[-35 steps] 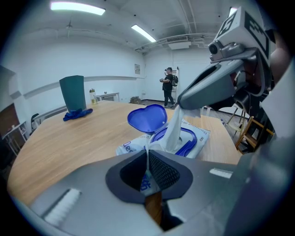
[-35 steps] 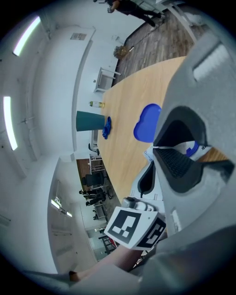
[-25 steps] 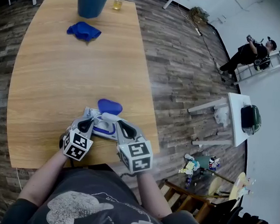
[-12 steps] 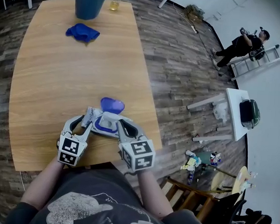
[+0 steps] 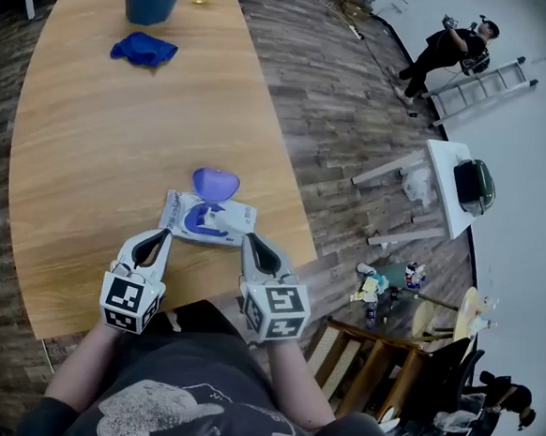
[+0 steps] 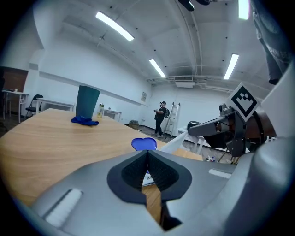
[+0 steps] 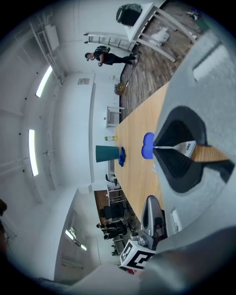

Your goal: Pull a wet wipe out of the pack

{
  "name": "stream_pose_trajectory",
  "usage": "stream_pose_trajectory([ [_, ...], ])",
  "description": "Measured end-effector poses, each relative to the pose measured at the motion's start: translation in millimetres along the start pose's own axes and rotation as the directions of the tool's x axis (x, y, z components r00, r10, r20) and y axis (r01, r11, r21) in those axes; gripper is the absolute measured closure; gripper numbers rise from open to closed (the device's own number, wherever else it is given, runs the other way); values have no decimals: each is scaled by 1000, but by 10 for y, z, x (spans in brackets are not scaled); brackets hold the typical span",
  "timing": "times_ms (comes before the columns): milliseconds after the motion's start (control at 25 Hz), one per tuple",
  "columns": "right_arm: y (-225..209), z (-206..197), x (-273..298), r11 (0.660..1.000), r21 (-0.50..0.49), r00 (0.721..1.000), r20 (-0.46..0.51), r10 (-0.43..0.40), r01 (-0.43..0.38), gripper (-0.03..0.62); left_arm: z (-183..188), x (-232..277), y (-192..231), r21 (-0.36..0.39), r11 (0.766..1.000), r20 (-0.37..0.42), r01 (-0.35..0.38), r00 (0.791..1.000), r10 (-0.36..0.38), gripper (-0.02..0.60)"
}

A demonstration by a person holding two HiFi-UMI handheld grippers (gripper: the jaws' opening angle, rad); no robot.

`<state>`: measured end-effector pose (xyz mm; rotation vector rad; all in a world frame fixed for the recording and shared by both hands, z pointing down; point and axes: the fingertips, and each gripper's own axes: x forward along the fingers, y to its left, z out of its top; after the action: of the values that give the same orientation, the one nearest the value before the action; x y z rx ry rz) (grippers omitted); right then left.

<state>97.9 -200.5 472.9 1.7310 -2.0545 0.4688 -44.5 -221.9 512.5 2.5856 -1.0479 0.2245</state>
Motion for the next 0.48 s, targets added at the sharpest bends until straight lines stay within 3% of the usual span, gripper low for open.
stream_pose_trajectory([
  [160, -114, -159, -144, 999, 21, 999, -7, -34, 34, 588, -64, -67, -37, 15, 1000, -34, -3, 999, 3, 563],
  [480, -177, -285, -431, 999, 46, 999, 44, -27, 25, 588, -188, -218, -344, 42, 999, -64, -7, 998, 10, 563],
])
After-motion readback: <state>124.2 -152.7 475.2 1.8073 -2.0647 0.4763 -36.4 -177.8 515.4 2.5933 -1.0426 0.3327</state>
